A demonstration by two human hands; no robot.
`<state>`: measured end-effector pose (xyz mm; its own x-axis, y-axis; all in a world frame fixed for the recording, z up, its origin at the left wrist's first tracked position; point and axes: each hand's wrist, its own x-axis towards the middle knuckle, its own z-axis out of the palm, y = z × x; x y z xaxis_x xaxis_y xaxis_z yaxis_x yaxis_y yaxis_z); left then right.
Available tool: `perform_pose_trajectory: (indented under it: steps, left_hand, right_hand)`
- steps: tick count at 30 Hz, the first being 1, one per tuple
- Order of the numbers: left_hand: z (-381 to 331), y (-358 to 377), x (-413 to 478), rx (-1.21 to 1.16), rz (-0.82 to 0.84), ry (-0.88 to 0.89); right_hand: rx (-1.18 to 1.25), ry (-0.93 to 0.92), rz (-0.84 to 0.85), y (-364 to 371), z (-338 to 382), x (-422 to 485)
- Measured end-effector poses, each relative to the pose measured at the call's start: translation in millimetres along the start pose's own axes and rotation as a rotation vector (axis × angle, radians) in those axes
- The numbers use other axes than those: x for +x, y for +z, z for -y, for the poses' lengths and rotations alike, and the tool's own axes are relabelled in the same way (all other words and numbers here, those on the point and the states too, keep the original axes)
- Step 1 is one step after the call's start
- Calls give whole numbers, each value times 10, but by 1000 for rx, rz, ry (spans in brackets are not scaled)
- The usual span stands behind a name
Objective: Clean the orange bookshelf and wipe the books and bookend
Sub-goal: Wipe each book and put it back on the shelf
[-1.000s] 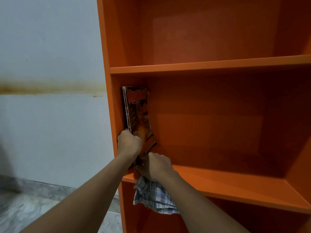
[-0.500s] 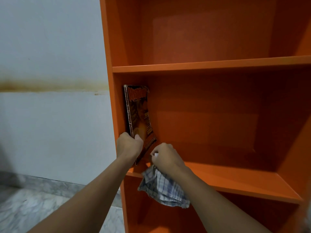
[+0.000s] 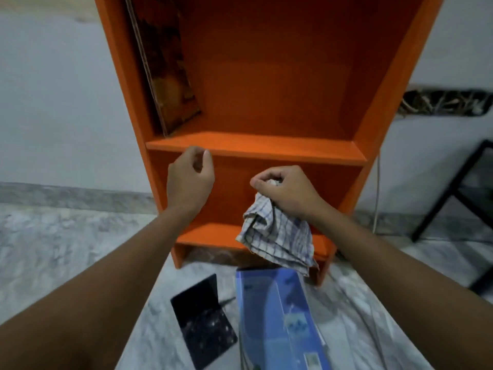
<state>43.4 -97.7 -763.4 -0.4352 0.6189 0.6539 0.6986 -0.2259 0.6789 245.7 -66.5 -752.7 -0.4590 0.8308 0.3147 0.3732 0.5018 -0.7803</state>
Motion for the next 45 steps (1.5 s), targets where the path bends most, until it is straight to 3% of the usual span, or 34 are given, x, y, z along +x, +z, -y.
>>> perform_pose_trajectory:
  steps: [8, 12, 16, 18, 21, 28, 32, 36, 38, 40, 42, 45]
  left_hand:
    - [600, 718, -1635, 83, 486, -317]
    - [871, 821, -2238, 344, 820, -798]
    - [988, 830, -2581, 306, 1040, -1211]
    - [1061, 854, -2636, 224, 1003, -1299]
    - [1095, 874, -2656, 165, 887, -1344]
    - [1024, 942, -2612, -90, 709, -1233]
    - [1047, 974, -2719, -271, 625, -1226]
    - [1100, 956, -2741, -405, 601, -1244]
    - [1120, 937, -2759, -403, 607, -1241]
    - [1120, 927, -2770, -391, 600, -1239]
    - [1115, 932, -2753, -377, 604, -1232]
    - [1084, 943, -2707, -390, 602, -1229]
  right_hand:
    - [-73, 263, 247, 513, -1514, -855]
    - [-117, 271, 228, 851, -1999, -1211]
    - [-386, 269, 199, 1070, -2257, -1413]
    - [-587, 297, 286, 1110, -2286, -1465]
    - [-630, 295, 416, 1194, -2354, -1612]
    - [-575, 140, 214, 1299, -2605, -1673]
    - [-341, 94, 160, 1250, -2520, -1804]
    - [-363, -226, 204, 1401, -2287, -2316]
    - [-389, -244, 139, 1399, -2340, -2308]
    - [-452, -161, 78, 1289, -2601, -2078]
    - [-642, 41, 44, 1106, -2910, -1847]
    - [-552, 399, -119, 974, -3070, -1727]
